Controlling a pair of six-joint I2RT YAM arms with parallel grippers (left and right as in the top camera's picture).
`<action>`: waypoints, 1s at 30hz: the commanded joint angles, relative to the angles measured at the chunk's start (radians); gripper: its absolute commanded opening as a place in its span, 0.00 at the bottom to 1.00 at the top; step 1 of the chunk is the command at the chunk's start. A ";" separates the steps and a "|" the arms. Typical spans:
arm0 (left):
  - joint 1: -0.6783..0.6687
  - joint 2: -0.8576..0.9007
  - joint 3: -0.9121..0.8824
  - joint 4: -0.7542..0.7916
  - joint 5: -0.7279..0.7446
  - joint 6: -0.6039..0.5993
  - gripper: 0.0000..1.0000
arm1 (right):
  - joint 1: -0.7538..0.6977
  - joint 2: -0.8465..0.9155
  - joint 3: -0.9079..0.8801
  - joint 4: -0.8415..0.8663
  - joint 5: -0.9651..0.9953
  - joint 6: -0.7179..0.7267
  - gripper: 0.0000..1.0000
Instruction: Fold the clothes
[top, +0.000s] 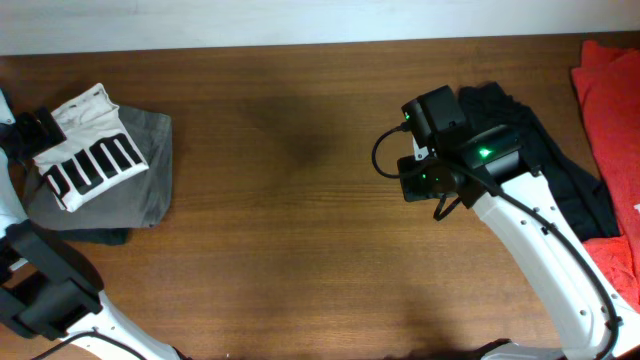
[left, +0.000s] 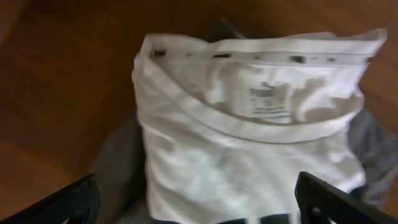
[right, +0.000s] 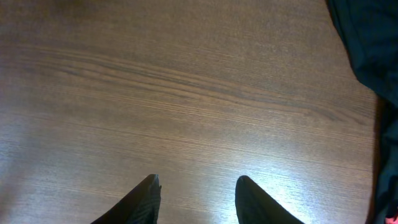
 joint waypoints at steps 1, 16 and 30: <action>-0.011 -0.032 0.032 -0.003 0.151 -0.029 0.99 | 0.000 -0.021 0.019 -0.006 0.026 0.009 0.44; -0.332 -0.032 0.032 -0.116 0.134 -0.002 0.99 | 0.000 -0.020 0.019 0.156 -0.027 0.008 0.99; -0.566 -0.032 0.032 -0.679 0.057 -0.002 0.99 | -0.194 0.001 0.019 0.139 -0.245 0.005 0.99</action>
